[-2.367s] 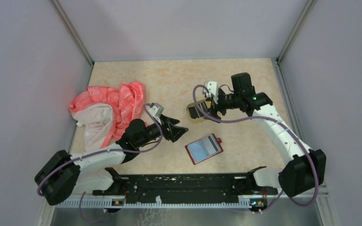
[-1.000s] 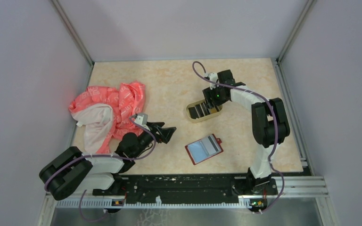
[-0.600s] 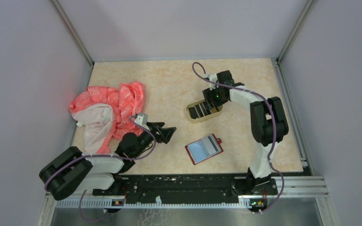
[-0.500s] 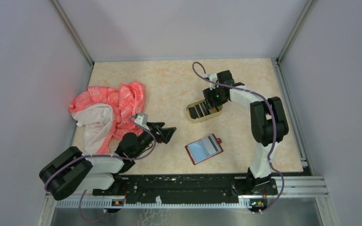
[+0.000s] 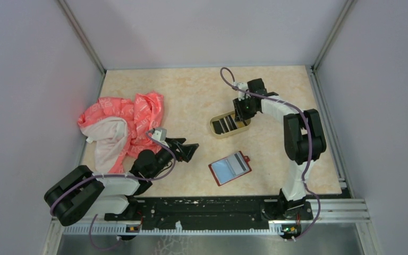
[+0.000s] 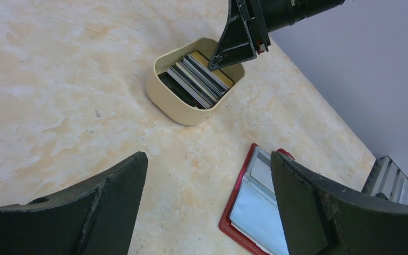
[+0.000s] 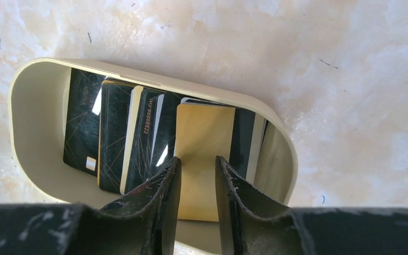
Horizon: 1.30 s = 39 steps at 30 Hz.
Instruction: Put the credit cards into the card holder
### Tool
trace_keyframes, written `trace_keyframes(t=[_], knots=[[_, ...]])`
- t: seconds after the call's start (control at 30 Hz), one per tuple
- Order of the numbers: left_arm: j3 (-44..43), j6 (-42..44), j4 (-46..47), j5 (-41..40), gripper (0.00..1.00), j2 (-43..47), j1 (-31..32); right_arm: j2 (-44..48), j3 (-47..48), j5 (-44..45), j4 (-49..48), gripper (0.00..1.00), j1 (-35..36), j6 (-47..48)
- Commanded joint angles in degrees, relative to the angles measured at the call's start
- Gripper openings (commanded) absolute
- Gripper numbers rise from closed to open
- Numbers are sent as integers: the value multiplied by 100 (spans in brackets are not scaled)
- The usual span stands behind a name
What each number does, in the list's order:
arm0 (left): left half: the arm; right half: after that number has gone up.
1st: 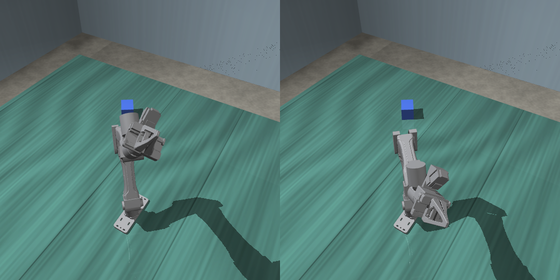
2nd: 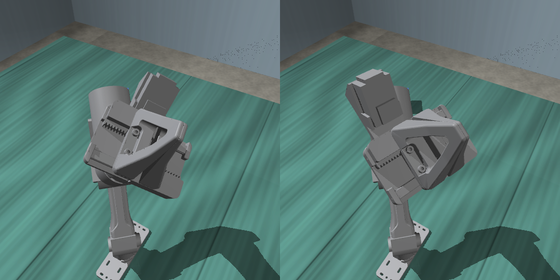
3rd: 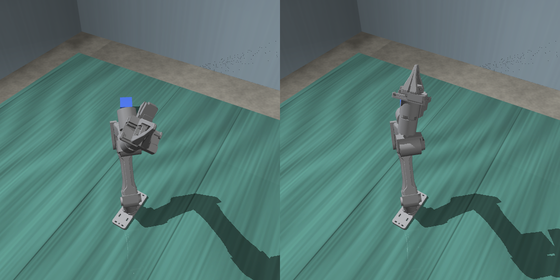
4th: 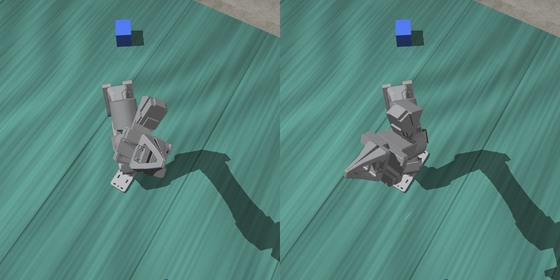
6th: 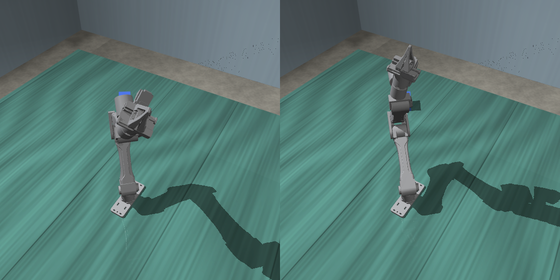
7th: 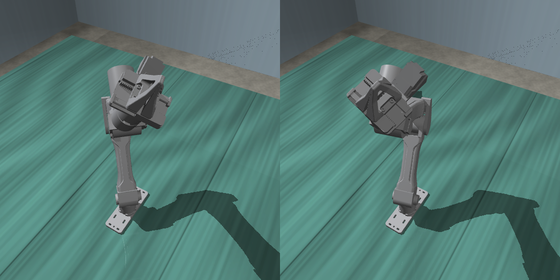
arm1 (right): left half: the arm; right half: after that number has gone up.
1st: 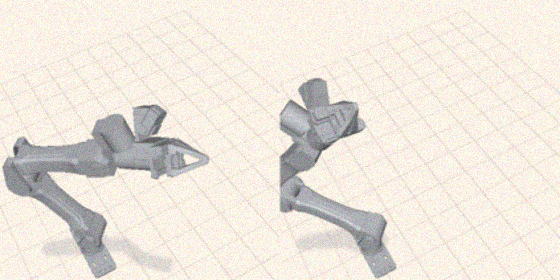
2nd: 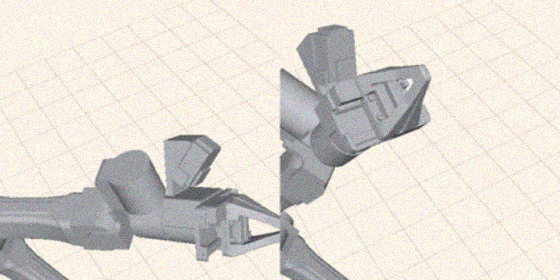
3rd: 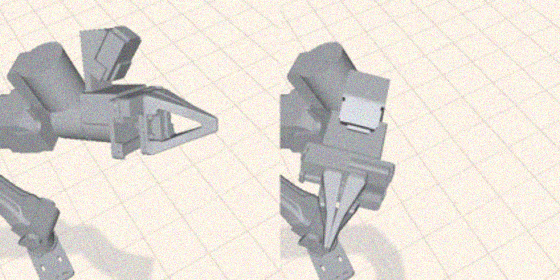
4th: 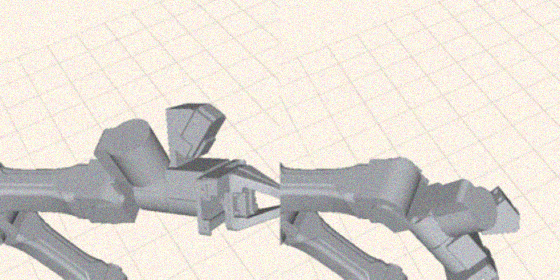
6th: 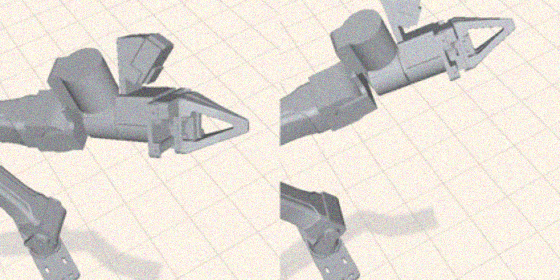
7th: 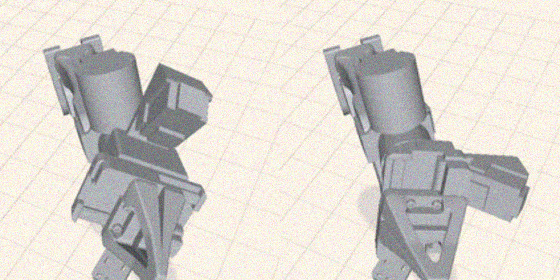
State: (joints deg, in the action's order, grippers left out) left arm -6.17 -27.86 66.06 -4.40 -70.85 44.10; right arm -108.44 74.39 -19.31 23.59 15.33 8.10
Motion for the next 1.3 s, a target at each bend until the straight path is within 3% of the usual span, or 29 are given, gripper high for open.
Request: trace_keyframes(t=[0.0, 0.23, 0.53, 0.73, 0.83, 0.97, 1.0, 1.27], knots=[[81, -52, 293, 98, 91, -34, -33, 216, 250, -196, -11, 29, -108, -89], [77, -53, 292, 113, 91, -48, -33, 388, 163, -51, -94, 30, -124, 13], [-126, -18, 59, 176, 91, -77, -33, 446, 205, -725, 23, 45, -133, 335], [-1571, -906, -2013, 740, 87, -240, -33, 936, 77, -1901, 163, 47, -238, 895], [-2284, -1516, -2635, 1059, 76, -640, -33, 1158, -38, -2080, 40, 47, -342, 884], [-3116, -2183, -3360, 880, 55, -1253, -33, 1289, -120, -2222, -52, 47, -527, 754], [-3384, -2324, -3580, 790, 53, -1418, -33, 1309, -148, -2236, -77, 47, -570, 713], [-4745, -2734, -4191, 528, 60, -2673, -50, 1333, -152, -2179, -83, 47, -835, 515]])
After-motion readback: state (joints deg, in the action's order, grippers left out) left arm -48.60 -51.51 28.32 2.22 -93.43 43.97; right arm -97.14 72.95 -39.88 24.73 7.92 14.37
